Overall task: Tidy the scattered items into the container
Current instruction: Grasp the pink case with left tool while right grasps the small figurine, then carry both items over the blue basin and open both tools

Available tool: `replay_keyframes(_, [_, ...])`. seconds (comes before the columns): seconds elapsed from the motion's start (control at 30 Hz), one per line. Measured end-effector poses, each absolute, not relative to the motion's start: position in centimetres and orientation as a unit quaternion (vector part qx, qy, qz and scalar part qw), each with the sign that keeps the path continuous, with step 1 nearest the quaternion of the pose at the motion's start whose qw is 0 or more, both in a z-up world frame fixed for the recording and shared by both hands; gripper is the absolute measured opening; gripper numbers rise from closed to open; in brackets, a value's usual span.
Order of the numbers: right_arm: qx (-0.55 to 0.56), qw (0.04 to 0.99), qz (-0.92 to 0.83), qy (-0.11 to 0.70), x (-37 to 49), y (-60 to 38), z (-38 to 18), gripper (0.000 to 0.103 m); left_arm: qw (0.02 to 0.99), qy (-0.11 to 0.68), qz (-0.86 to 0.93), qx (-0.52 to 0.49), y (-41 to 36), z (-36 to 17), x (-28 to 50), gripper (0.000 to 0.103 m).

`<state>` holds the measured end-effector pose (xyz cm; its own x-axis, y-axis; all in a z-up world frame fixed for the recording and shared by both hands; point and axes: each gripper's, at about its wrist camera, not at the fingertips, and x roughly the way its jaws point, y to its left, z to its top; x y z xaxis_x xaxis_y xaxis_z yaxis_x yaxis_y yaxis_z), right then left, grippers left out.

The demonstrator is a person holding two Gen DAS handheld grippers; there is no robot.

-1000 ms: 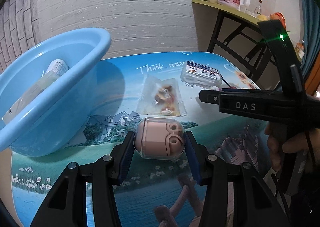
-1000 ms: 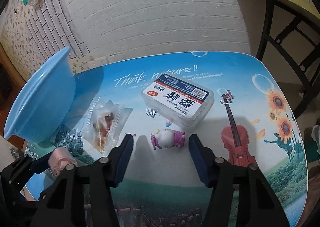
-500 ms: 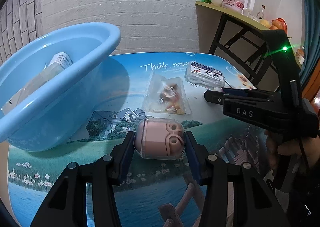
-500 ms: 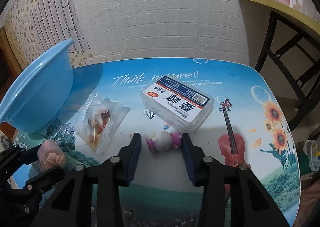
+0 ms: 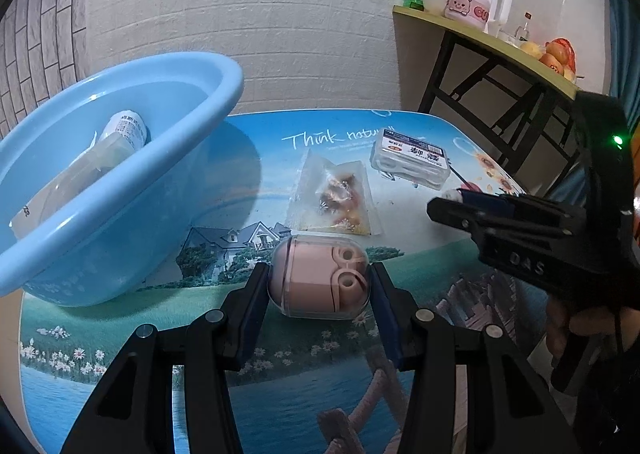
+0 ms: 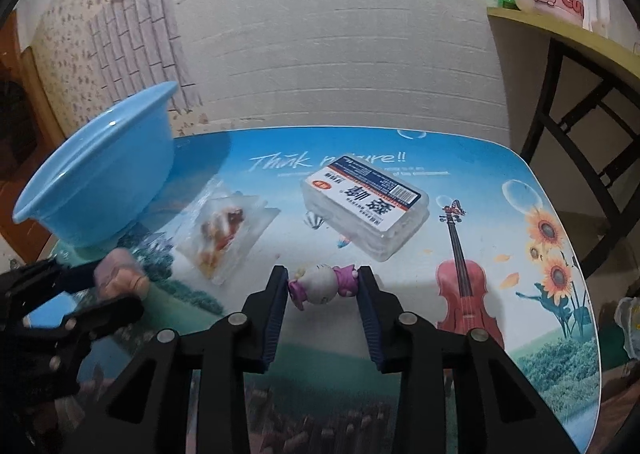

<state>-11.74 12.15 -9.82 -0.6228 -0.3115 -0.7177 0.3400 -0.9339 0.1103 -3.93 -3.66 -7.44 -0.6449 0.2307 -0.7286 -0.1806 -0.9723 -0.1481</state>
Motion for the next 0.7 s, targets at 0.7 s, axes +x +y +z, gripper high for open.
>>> replay_keyframes(0.7, [0.352, 0.204, -0.913, 0.018, -7.4, 11.0, -3.6, 0.036, 0.107, -0.033, 0.929, -0.354, -3.1, -2.4, -0.2, 0.047])
